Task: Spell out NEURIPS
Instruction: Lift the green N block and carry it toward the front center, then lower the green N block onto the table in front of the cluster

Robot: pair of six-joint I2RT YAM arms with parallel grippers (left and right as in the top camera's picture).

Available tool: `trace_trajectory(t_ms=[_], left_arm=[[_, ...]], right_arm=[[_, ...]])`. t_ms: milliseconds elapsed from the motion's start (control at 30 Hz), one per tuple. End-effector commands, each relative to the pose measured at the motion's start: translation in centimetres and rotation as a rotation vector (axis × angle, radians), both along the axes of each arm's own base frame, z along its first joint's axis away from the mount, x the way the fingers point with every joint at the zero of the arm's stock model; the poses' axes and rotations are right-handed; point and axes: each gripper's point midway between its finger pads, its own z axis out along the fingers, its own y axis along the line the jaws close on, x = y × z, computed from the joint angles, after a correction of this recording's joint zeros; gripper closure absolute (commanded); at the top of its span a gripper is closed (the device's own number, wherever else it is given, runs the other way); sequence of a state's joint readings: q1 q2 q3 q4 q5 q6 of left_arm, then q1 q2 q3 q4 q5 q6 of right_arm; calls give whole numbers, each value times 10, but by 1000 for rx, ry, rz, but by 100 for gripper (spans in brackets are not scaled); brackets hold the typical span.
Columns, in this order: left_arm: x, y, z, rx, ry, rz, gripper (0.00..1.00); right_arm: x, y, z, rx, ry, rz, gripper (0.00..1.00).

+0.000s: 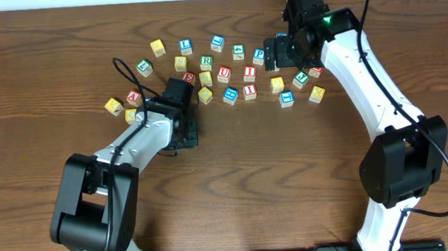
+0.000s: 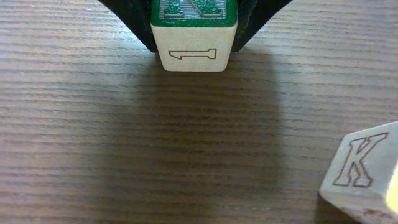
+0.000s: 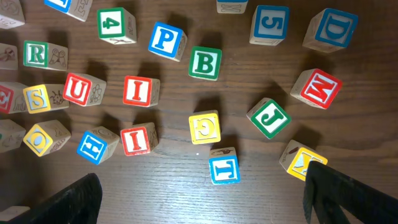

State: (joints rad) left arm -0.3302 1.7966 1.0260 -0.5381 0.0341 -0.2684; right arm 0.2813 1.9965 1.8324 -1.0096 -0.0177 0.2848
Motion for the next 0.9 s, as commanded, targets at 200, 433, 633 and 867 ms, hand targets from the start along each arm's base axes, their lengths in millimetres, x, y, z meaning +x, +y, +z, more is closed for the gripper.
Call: trace_trajectory(t_ms=[200, 433, 633, 867], left_arm=[[-2, -10, -2, -42, 18, -101, 67], [-2, -10, -3, -42, 19, -105, 68], [-2, -10, -3, -42, 19, -105, 62], [-2, -10, -3, -42, 19, -105, 57]], right_arm=[[3, 3, 7, -2, -21, -3, 1], [3, 3, 7, -2, -21, -3, 1], [3, 3, 7, -2, -21, -2, 1], [3, 3, 7, -2, -21, -3, 1]])
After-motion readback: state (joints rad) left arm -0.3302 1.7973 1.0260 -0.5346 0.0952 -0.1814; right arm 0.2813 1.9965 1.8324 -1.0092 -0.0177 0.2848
